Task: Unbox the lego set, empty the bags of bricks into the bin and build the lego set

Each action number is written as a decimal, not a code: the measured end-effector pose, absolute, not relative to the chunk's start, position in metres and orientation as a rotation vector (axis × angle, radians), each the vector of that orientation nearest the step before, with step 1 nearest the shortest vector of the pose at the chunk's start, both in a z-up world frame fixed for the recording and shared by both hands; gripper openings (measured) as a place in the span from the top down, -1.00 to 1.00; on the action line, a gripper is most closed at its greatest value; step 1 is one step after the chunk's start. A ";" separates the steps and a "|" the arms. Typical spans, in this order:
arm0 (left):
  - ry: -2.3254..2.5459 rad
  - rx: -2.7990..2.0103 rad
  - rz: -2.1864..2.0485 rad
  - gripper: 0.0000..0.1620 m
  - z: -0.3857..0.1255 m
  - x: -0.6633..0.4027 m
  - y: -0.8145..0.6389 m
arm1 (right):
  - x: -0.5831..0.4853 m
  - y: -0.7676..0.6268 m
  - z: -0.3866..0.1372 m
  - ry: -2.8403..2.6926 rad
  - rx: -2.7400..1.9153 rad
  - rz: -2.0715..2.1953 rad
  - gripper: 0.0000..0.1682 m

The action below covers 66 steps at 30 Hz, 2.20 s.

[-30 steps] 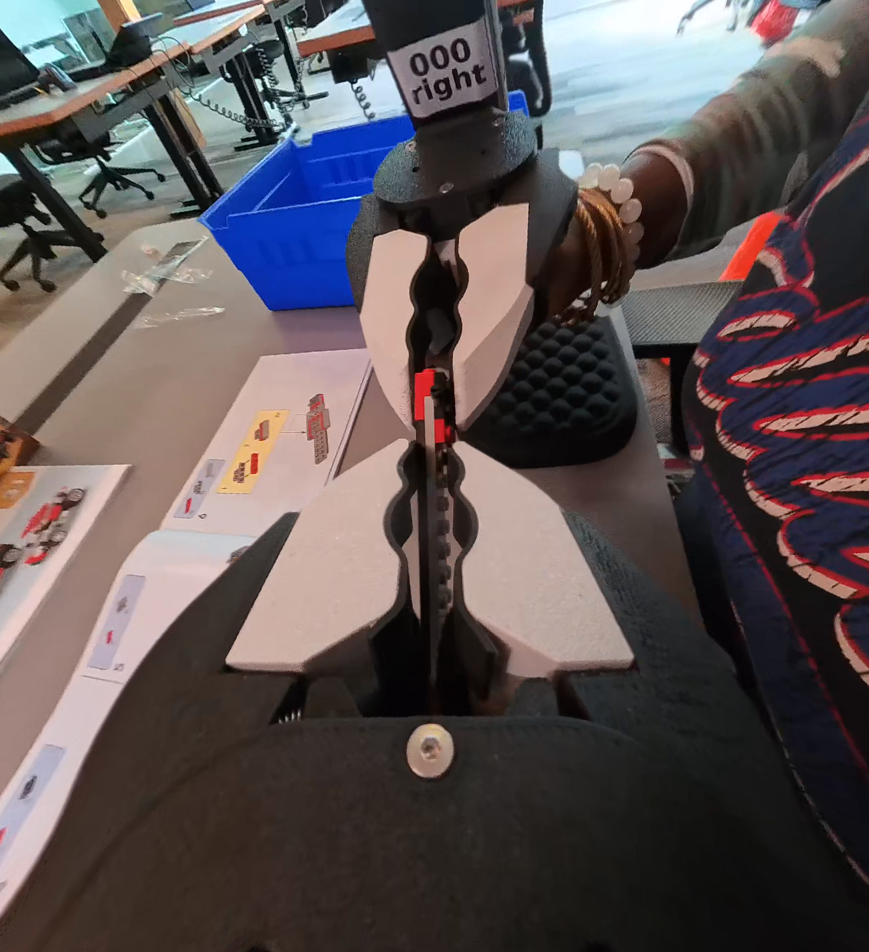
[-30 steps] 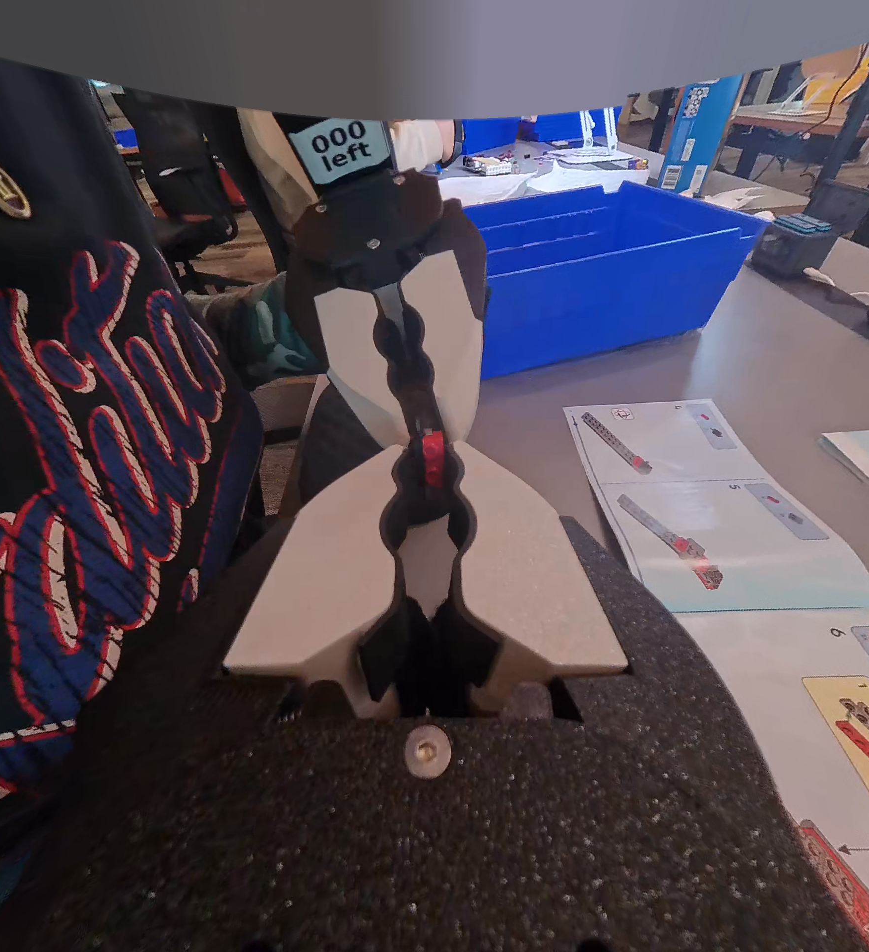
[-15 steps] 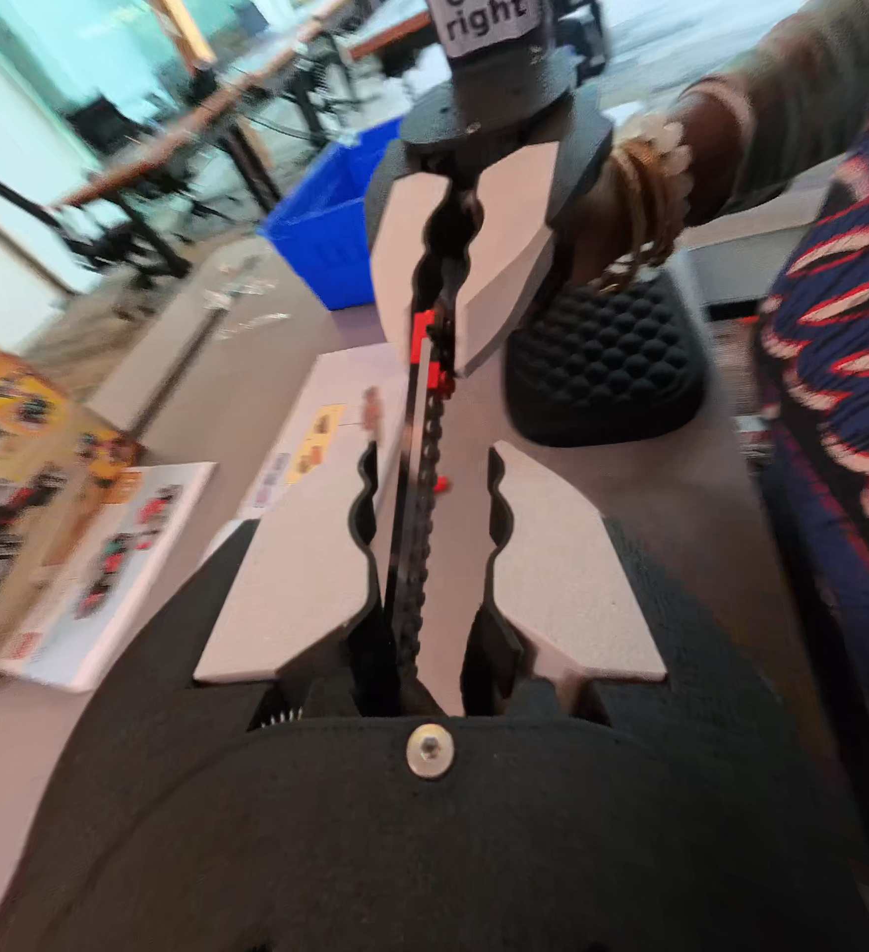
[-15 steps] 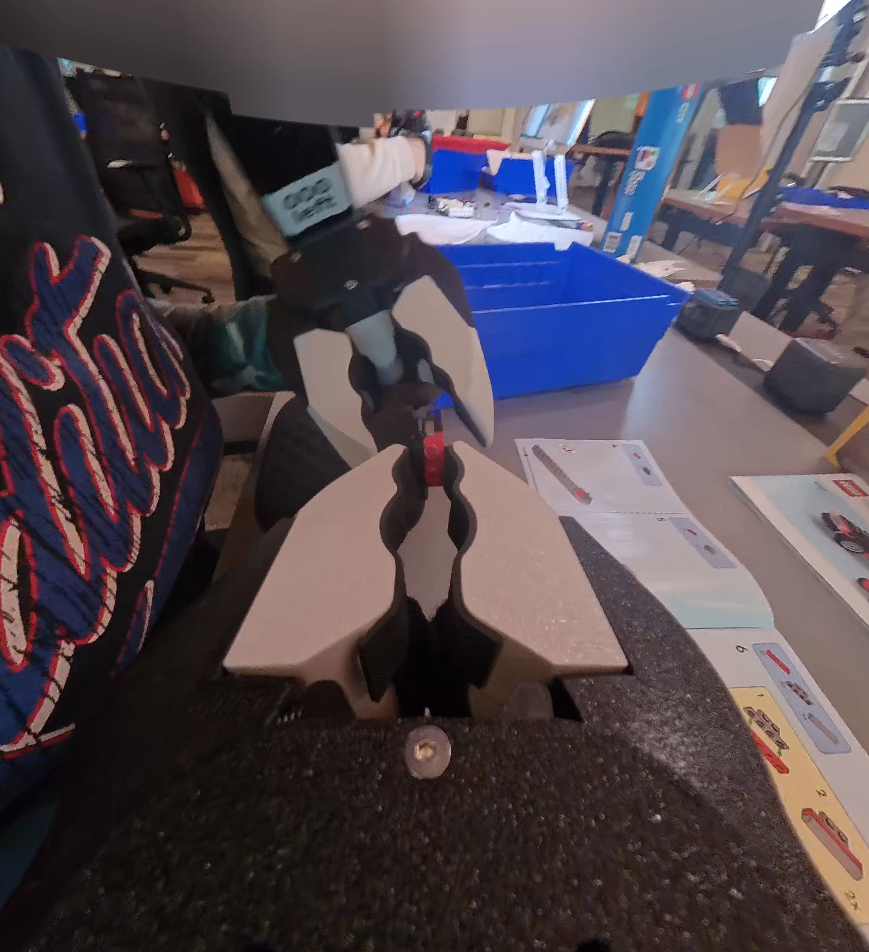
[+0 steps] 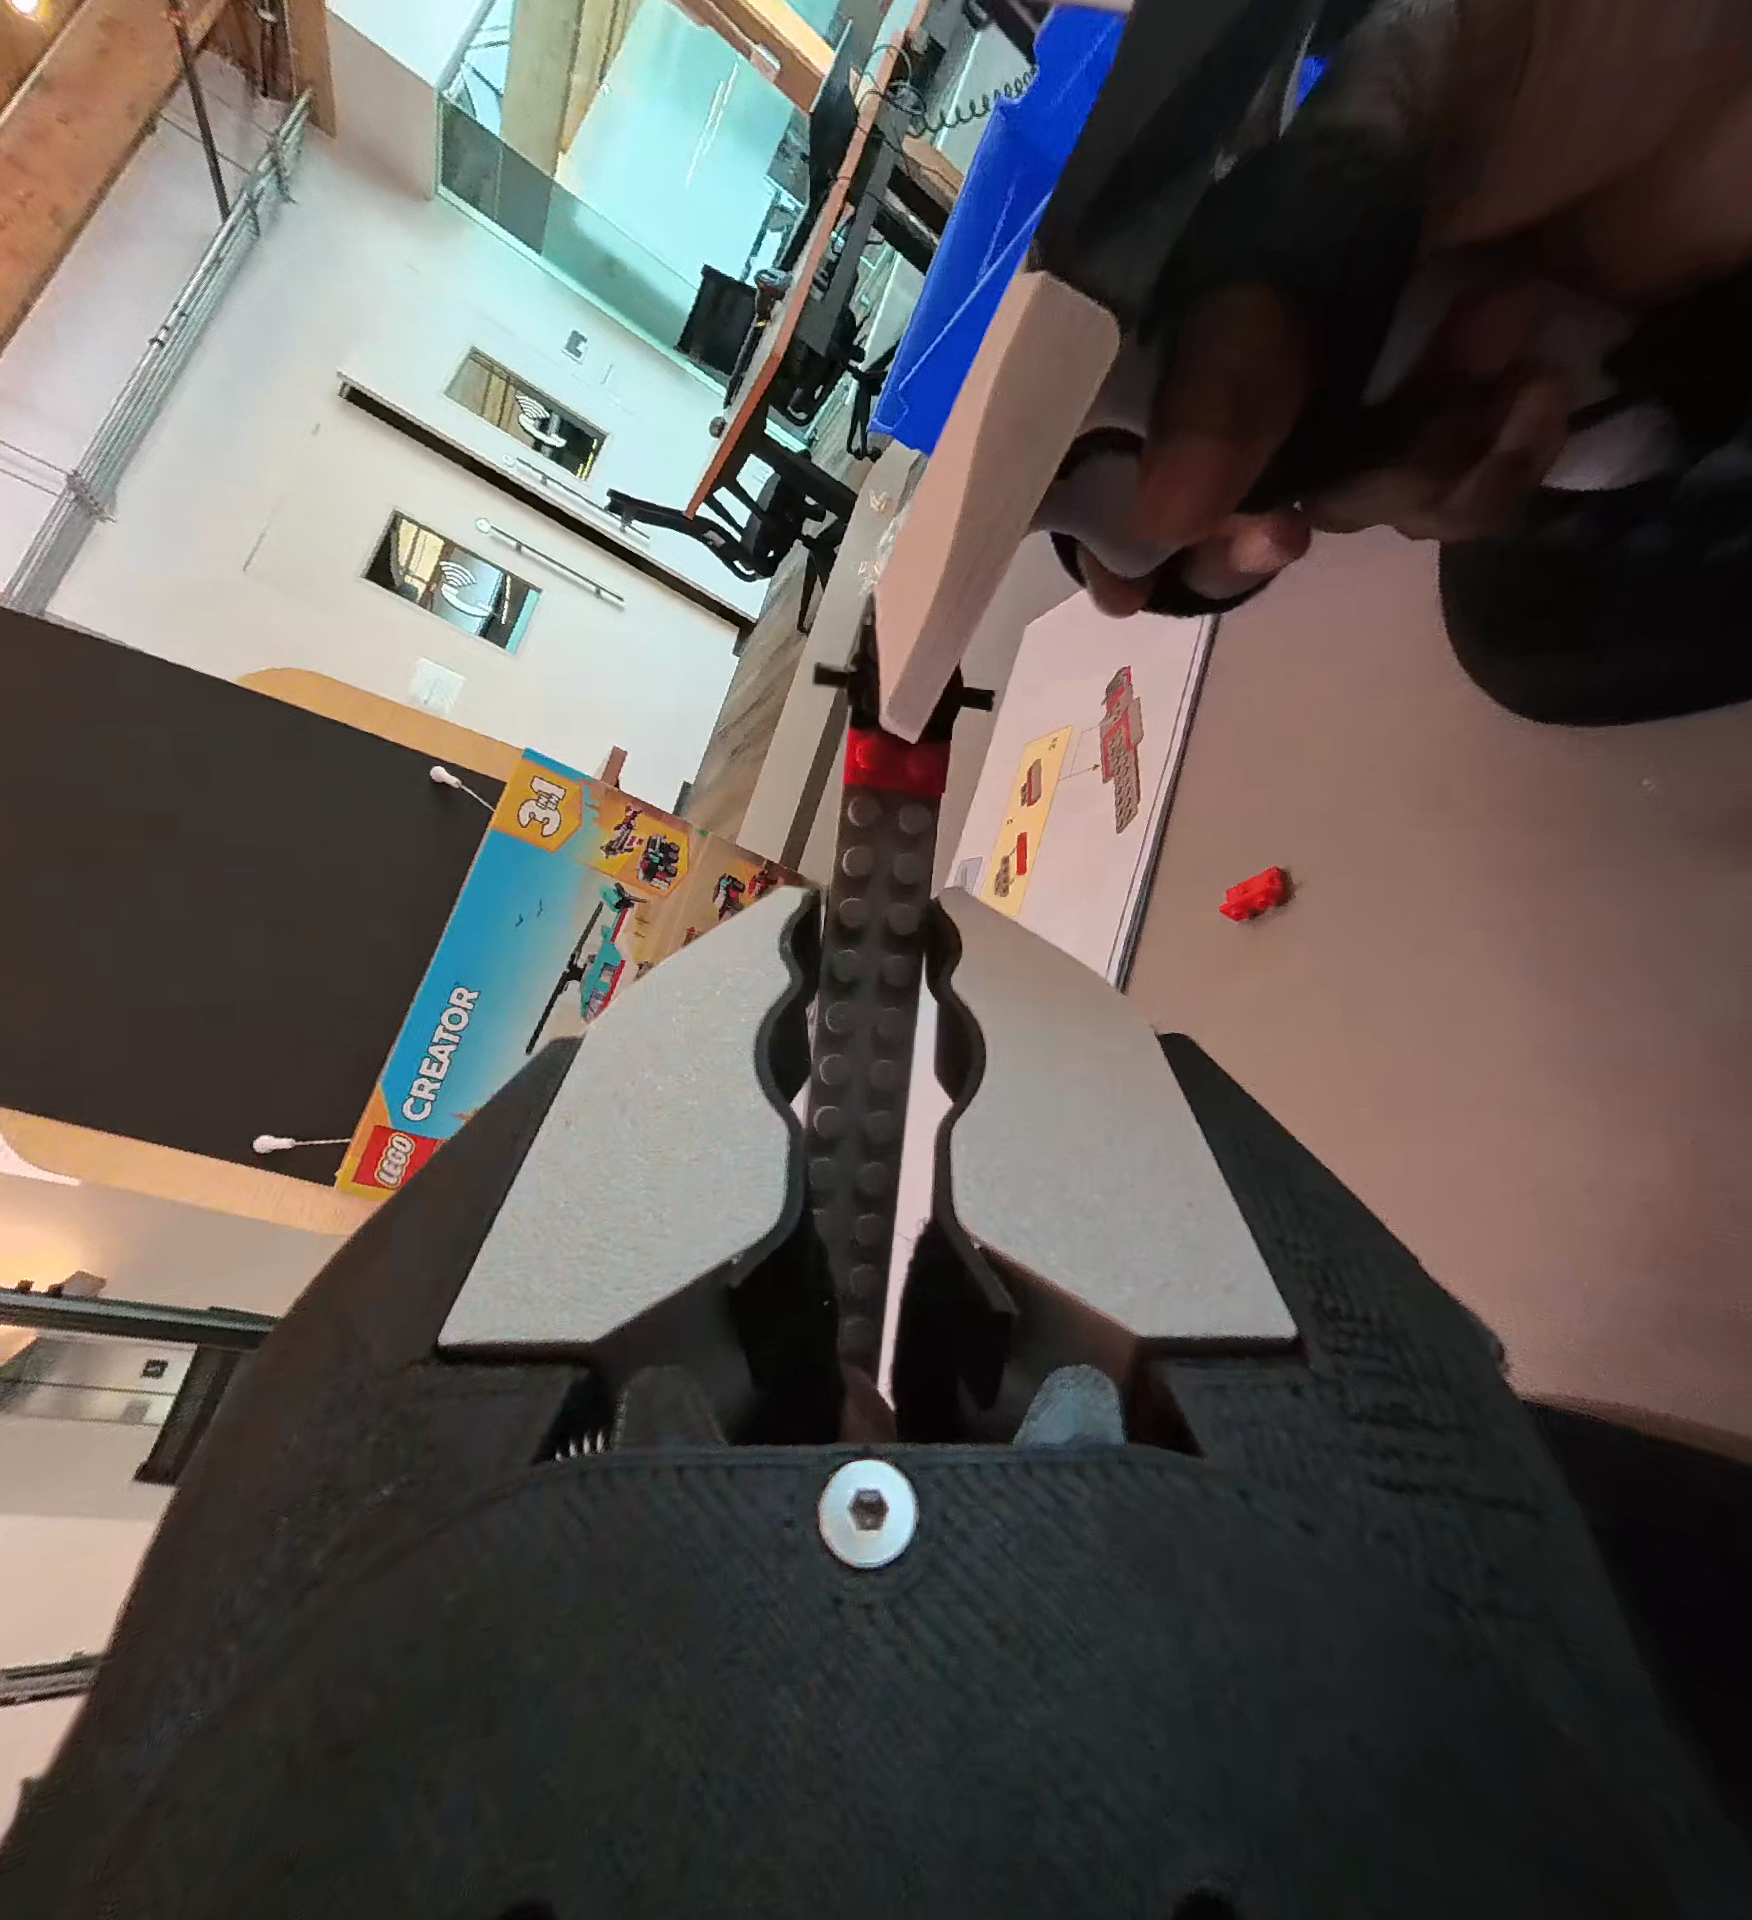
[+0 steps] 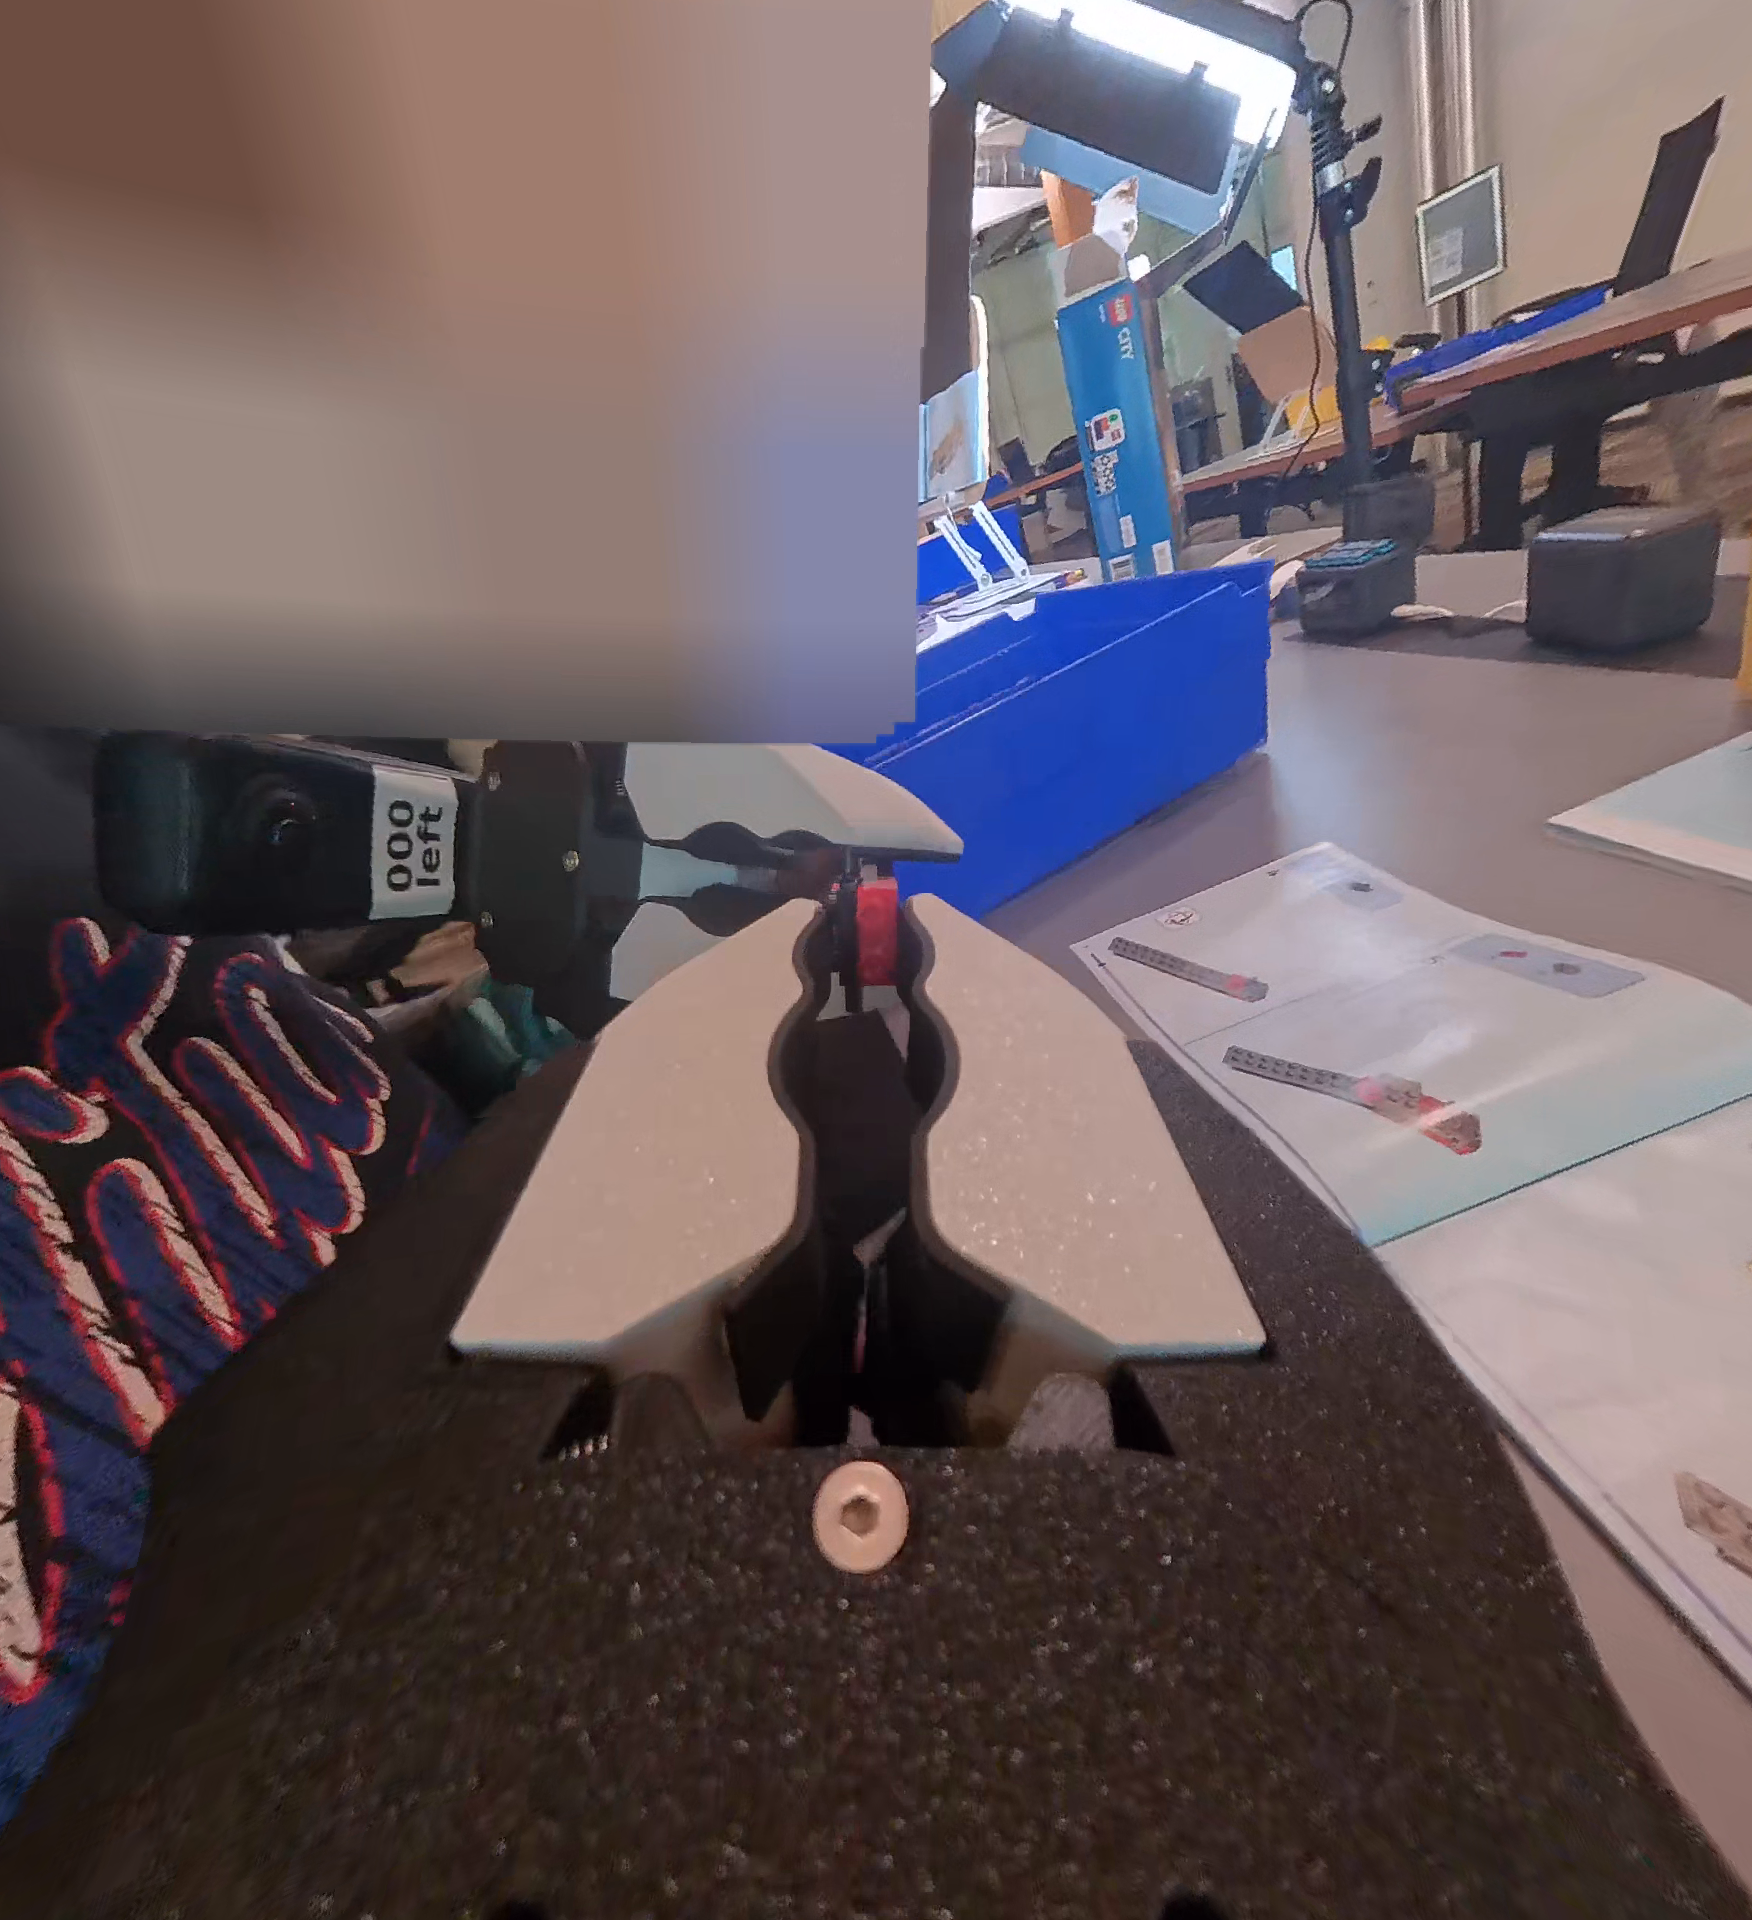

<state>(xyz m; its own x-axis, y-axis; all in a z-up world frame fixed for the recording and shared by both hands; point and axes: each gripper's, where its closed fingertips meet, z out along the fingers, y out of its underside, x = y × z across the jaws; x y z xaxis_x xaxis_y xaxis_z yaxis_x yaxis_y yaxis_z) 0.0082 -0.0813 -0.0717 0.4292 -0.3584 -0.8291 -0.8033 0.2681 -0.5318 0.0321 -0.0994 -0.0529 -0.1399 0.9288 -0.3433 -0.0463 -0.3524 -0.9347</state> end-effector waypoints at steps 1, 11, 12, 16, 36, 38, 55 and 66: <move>1.152 -1.321 0.403 0.76 -0.071 0.008 -0.082 | 0.032 -0.100 -0.051 -1.077 -1.329 1.588 0.86; 1.089 -1.290 0.397 0.77 -0.069 0.004 -0.085 | 0.026 -0.106 -0.051 -1.112 -1.315 1.621 0.86; 1.094 -1.279 0.411 0.77 -0.069 0.005 -0.086 | 0.027 -0.107 -0.052 -1.126 -1.301 1.602 0.86; 1.096 -1.238 0.451 0.78 -0.064 0.009 -0.089 | 0.030 -0.110 -0.048 -1.153 -1.227 1.527 0.86; 1.183 -1.150 0.617 0.78 -0.066 0.020 -0.091 | 0.021 -0.116 -0.049 -1.263 -1.143 1.398 0.85; 1.177 -1.166 0.595 0.78 -0.068 0.020 -0.090 | 0.020 -0.114 -0.050 -1.267 -1.149 1.370 0.85; 1.115 -1.364 0.359 0.77 -0.082 0.015 -0.074 | 0.016 -0.096 -0.064 -1.214 -1.321 1.464 0.85; 1.041 -1.452 0.250 0.58 -0.091 0.010 -0.071 | 0.021 -0.091 -0.069 -1.073 -1.392 1.577 0.86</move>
<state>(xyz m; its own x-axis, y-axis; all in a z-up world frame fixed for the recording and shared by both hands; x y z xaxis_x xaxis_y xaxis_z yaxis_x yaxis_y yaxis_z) 0.0102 -0.0713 -0.0907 0.5661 -0.4371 -0.6989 -0.7069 0.1788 -0.6844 0.0207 -0.0914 -0.0687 -0.1164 0.9280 -0.3539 -0.0114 -0.3576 -0.9338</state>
